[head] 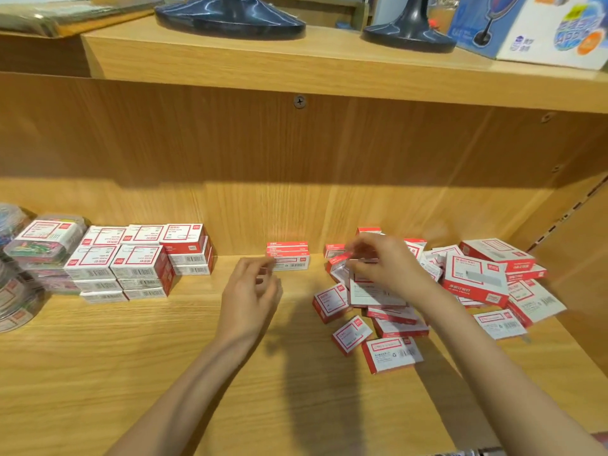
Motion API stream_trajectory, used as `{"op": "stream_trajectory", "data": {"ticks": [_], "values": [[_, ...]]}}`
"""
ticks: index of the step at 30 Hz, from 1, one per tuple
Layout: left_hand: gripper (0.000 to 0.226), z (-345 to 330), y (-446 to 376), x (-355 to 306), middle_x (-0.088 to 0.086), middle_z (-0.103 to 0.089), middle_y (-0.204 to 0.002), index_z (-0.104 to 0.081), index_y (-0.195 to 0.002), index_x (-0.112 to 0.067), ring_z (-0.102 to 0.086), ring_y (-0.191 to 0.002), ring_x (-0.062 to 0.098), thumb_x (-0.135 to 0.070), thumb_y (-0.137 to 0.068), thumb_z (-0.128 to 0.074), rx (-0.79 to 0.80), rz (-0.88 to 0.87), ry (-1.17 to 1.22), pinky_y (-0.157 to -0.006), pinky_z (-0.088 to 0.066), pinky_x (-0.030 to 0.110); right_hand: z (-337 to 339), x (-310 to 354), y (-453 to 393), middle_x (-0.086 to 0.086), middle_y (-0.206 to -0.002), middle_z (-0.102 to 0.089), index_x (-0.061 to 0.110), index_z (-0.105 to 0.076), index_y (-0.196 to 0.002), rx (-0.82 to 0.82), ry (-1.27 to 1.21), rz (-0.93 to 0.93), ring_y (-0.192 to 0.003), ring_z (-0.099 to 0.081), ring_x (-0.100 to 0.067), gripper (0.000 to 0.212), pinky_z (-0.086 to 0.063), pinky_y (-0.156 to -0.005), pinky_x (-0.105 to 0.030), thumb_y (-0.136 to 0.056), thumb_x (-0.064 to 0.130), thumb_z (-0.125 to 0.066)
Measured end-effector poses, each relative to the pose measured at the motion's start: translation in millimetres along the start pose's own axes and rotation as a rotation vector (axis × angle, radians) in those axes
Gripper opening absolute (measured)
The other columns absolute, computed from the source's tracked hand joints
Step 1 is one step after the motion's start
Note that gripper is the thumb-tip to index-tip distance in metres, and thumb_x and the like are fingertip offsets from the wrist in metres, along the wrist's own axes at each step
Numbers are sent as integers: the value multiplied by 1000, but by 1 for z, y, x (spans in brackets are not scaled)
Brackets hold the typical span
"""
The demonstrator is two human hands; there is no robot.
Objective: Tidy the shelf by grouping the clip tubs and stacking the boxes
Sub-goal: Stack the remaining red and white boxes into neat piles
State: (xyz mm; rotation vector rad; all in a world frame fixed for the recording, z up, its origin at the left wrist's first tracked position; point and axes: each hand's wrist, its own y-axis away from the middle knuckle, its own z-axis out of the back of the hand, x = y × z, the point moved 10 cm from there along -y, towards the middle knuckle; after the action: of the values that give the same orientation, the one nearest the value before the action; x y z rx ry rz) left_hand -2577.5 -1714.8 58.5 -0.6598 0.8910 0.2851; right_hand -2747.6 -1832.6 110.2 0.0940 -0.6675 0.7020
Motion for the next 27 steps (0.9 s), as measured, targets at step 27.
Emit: {"op": "stream_trajectory", "data": {"ticks": [27], "values": [[37, -96, 58, -88, -4, -59, -105, -69, -93, -26, -43, -100, 12, -50, -76, -47, 446, -552, -308, -81, -36, 32, 75, -92, 134, 11, -118, -48, 27, -41, -124, 393, 166, -371, -105, -47, -6, 62, -36, -79, -14, -73, 25, -76]]}}
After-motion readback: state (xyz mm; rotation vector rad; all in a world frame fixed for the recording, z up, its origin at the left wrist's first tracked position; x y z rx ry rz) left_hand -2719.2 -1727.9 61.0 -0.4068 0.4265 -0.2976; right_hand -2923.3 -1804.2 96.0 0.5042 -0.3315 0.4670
